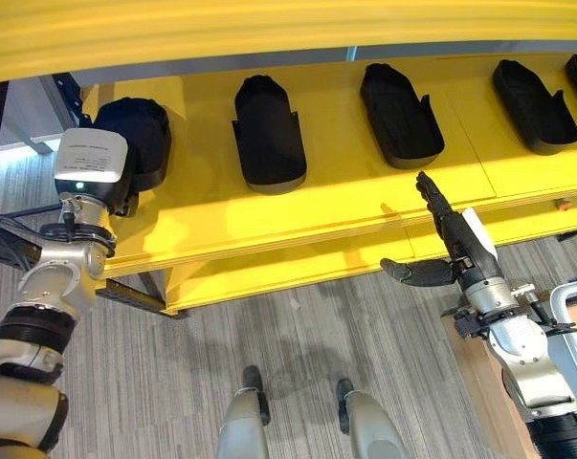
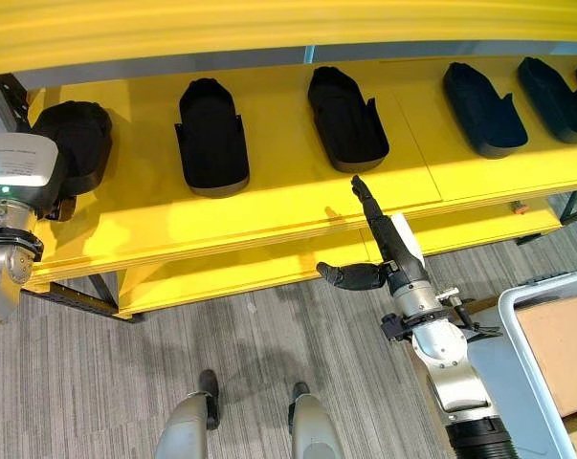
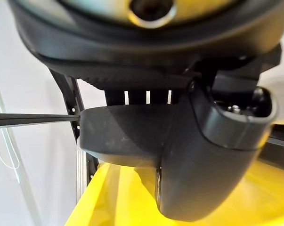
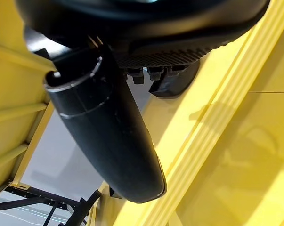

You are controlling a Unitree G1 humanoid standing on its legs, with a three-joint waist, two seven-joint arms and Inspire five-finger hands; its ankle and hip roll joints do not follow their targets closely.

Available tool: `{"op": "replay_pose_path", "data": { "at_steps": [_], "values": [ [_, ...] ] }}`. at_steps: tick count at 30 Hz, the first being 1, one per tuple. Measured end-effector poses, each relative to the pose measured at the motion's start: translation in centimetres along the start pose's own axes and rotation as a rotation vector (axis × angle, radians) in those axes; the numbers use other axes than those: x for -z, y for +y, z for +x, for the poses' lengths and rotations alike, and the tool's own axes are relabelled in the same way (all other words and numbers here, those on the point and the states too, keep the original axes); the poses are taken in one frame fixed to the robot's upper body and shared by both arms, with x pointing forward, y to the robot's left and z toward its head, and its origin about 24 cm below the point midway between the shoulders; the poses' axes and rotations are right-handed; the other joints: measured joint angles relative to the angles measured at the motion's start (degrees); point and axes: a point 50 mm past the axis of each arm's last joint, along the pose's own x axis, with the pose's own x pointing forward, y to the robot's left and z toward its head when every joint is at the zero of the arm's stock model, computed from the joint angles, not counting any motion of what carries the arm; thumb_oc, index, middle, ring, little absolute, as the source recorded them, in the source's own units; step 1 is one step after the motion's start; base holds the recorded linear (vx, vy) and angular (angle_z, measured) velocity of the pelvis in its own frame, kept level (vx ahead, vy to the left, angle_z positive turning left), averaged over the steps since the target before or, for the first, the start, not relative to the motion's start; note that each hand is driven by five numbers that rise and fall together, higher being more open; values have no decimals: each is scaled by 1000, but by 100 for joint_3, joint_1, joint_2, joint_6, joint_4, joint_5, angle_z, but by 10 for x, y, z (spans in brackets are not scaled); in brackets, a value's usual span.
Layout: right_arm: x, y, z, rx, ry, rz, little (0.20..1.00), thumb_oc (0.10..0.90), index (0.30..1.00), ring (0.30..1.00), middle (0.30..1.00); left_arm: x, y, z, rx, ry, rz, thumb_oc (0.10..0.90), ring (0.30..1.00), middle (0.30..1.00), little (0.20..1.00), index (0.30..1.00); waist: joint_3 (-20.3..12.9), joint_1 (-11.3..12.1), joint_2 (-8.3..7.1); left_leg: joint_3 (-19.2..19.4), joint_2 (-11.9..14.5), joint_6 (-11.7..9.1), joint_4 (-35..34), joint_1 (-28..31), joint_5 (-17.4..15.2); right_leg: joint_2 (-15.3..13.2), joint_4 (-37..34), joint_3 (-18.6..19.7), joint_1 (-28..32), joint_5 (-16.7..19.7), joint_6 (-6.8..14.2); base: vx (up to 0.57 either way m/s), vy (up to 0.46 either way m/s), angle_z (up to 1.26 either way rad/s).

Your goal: Move parts from the plastic box to the shelf.

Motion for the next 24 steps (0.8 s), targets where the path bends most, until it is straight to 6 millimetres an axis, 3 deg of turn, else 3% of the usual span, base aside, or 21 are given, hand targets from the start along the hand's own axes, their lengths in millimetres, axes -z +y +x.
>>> {"op": "replay_pose_path", "data": {
  "at_steps": [15, 16, 17, 20, 24],
  "values": [
    [3, 1, -3, -4, 19, -1, 1000, 900, 1000, 1000, 1000, -11, -4, 9, 0, 73, -91, 400, 300, 300, 300, 300, -49, -44, -87, -1, 5, 11, 64, -36, -7, -1, 27, 9, -27, 2, 3, 0, 0, 0],
    [3, 1, -3, -4, 20, -1, 1000, 900, 1000, 1000, 1000, -10, -4, 9, 0, 78, -91, 769, 816, 816, 816, 816, -52, -57, -91, -2, 6, 11, 68, -44, -7, -1, 29, 9, -37, 2, 4, 0, 0, 0],
    [3, 1, -3, -5, 22, -1, 1000, 900, 1000, 1000, 1000, -10, -4, 9, 1, 82, -93, 900, 1000, 1000, 1000, 1000, -52, -53, -91, -1, 6, 11, 69, -46, -7, -1, 33, 10, -40, 2, 4, 0, 0, 0],
    [4, 1, -4, -9, 27, -1, 1000, 900, 1000, 1000, 1000, -12, -7, 12, 25, 99, -110, 900, 1000, 1000, 1000, 1000, -52, -48, -91, -2, 8, 11, 71, -44, -7, 2, 43, 10, -42, 2, 4, 0, 0, 0],
    [6, 3, -8, -27, 43, 1, 1000, 900, 1000, 1000, 1000, -11, -25, 9, 157, 161, -197, 900, 1000, 1000, 1000, 1000, -52, -61, -91, -1, 9, 12, 75, -54, -6, 2, 42, 10, -49, 3, 4, 0, 0, 0]
  ]
}}
